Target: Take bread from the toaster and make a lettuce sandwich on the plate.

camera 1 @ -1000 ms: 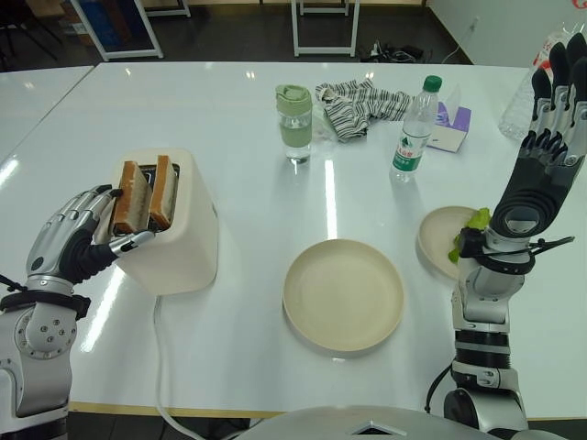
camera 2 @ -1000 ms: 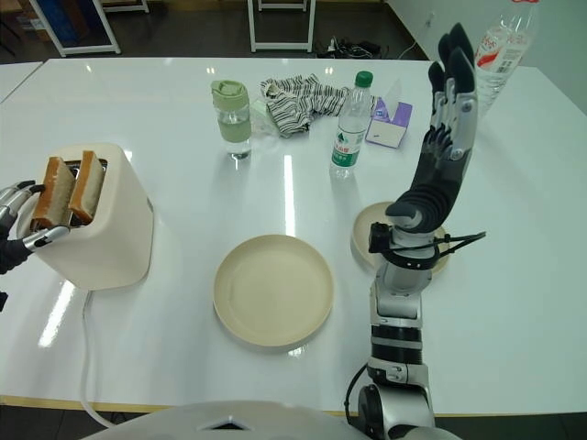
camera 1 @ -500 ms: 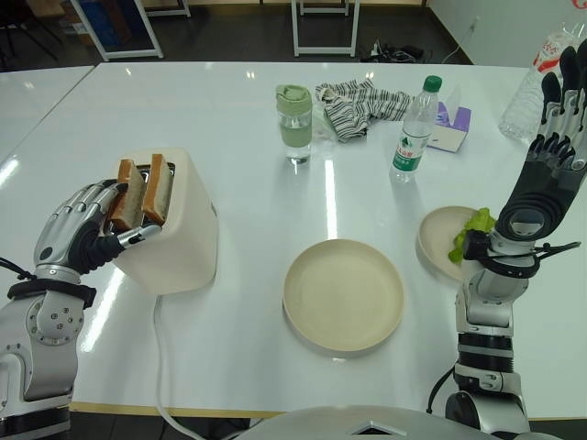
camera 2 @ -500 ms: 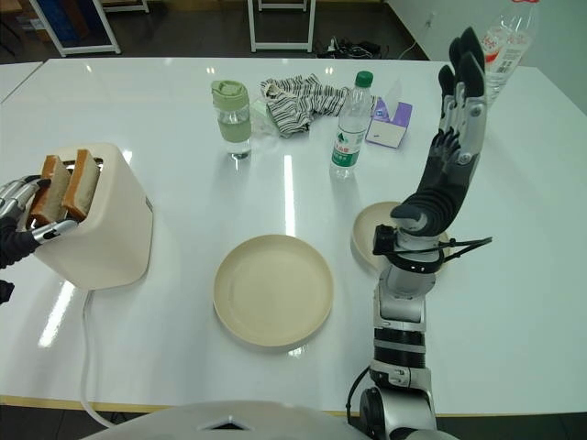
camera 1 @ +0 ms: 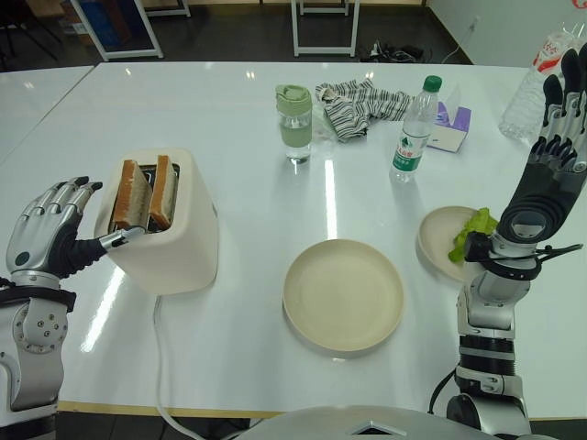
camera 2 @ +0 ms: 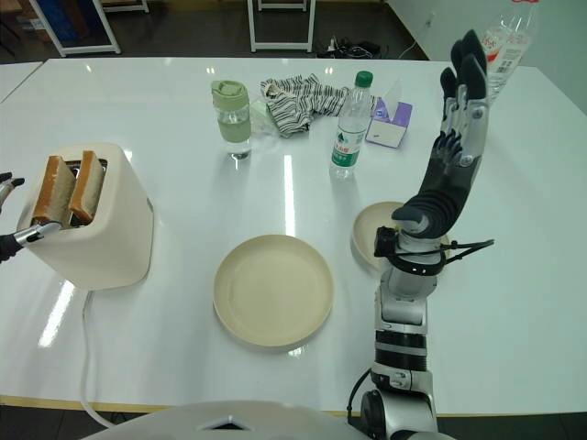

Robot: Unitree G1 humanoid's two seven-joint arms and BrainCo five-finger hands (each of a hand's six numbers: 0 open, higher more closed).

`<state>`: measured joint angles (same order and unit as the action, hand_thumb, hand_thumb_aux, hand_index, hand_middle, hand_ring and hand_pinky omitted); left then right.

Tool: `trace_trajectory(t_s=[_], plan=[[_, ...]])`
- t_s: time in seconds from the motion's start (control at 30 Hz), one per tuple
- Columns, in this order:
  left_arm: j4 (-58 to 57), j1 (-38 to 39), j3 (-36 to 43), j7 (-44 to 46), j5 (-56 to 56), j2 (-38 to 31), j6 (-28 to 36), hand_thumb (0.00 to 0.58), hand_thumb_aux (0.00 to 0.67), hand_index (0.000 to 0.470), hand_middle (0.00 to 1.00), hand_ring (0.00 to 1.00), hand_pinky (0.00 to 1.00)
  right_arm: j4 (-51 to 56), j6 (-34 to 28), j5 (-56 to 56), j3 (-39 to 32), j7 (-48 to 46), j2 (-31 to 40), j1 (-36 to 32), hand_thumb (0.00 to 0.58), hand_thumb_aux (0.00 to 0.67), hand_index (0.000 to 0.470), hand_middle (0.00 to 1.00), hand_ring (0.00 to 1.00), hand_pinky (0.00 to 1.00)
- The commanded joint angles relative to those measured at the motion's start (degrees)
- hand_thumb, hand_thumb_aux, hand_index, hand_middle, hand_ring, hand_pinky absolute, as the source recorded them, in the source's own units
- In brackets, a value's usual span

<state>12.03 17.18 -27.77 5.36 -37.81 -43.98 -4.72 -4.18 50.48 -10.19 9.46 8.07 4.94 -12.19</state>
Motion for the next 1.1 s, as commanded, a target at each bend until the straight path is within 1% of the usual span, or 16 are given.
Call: trace_trajectory(t_s=[0.03, 0.6, 0.63, 0.67, 0.7, 0.73, 0.77, 0.8, 0.83, 0.87, 0.9, 0.93, 1.1], plan=[[-1.13, -0.21, 0.63, -0.18, -1.64, -2.06, -0.11, 0.0, 0.0, 0.0, 0.0, 0.0, 0.0, -1.12, -0.56, -0.76, 0.26, 0.17, 0.15, 0.68, 0.0, 0.0, 0.0, 0.0, 0.0, 0.0], [-6.66, -3.56, 5.29, 0.09, -1.62, -3.56, -0.3, 0.005, 0.003, 0.002, 0.0, 0.0, 0.0, -3.42, -1.79, -0.45, 0.74, 0.24, 0.6, 2.27, 0.0, 0.0, 0.0, 0.0, 0.0, 0.0], [-6.84, -3.73, 5.48, 0.13, -1.48, -3.61, -0.29, 0.027, 0.016, 0.011, 0.0, 0.0, 0.0, -3.5, -1.83, -0.44, 0.75, 0.24, 0.62, 2.34, 0.0, 0.0, 0.0, 0.0, 0.0, 0.0], [-6.99, -3.9, 5.68, 0.19, -1.29, -3.61, -0.29, 0.083, 0.05, 0.035, 0.0, 0.0, 0.0, -3.54, -1.86, -0.44, 0.75, 0.26, 0.63, 2.38, 0.0, 0.0, 0.0, 0.0, 0.0, 0.0], [-7.01, -4.12, 5.9, 0.41, -0.9, -3.55, -0.34, 0.087, 0.053, 0.037, 0.0, 0.0, 0.0, -3.69, -1.93, -0.44, 0.77, 0.27, 0.65, 2.5, 0.0, 0.0, 0.0, 0.0, 0.0, 0.0], [-6.98, -4.31, 6.13, 0.61, -0.62, -3.44, -0.36, 0.112, 0.068, 0.048, 0.0, 0.0, 0.0, -3.76, -1.99, -0.45, 0.77, 0.29, 0.65, 2.57, 0.0, 0.0, 0.0, 0.0, 0.0, 0.0], [-6.89, -4.54, 6.41, 0.79, -0.46, -3.32, -0.37, 0.179, 0.113, 0.079, 0.0, 0.0, 0.0, -3.9, -2.05, -0.48, 0.8, 0.3, 0.66, 2.72, 0.0, 0.0, 0.0, 0.0, 0.0, 0.0], [-6.84, -4.75, 6.65, 0.9, -0.35, -3.24, -0.37, 0.19, 0.121, 0.085, 0.0, 0.0, 0.0, -3.99, -2.1, -0.5, 0.81, 0.31, 0.67, 2.82, 0.0, 0.0, 0.0, 0.0, 0.0, 0.0], [-6.85, -4.91, 6.88, 0.95, -0.28, -3.23, -0.34, 0.22, 0.142, 0.1, 0.0, 0.0, 0.0, -4.01, -2.14, -0.54, 0.81, 0.32, 0.67, 2.86, 0.0, 0.0, 0.0, 0.0, 0.0, 0.0], [-6.92, -5.04, 7.09, 0.96, -0.17, -3.29, -0.29, 0.355, 0.252, 0.177, 0.0, 0.0, 0.0, -4.03, -2.18, -0.56, 0.81, 0.32, 0.67, 2.89, 0.0, 0.0, 0.0, 0.0, 0.0, 0.0], [-7.08, -5.25, 7.35, 1.0, -0.06, -3.39, -0.27, 0.501, 0.423, 0.297, 0.0, 0.0, 0.0, -4.21, -2.25, -0.56, 0.87, 0.33, 0.68, 3.02, 0.0, 0.0, 0.0, 0.0, 0.0, 0.0], [-7.24, -5.41, 7.56, 1.02, 0.04, -3.49, -0.24, 0.58, 0.67, 0.47, 0.0, 0.0, 0.0, -4.35, -2.31, -0.55, 0.93, 0.35, 0.69, 3.12, 0.0, 0.0, 0.0, 0.0, 0.0, 0.0], [-7.38, -5.55, 7.8, 2.35, 1.73, -4.09, 0.27, 0.58, 0.67, 0.47, 0.0, 0.0, 0.0, -4.95, -2.54, -0.61, 1.32, 0.44, 0.66, 3.57, 0.0, 0.0, 0.0, 0.0, 0.0, 0.0]])
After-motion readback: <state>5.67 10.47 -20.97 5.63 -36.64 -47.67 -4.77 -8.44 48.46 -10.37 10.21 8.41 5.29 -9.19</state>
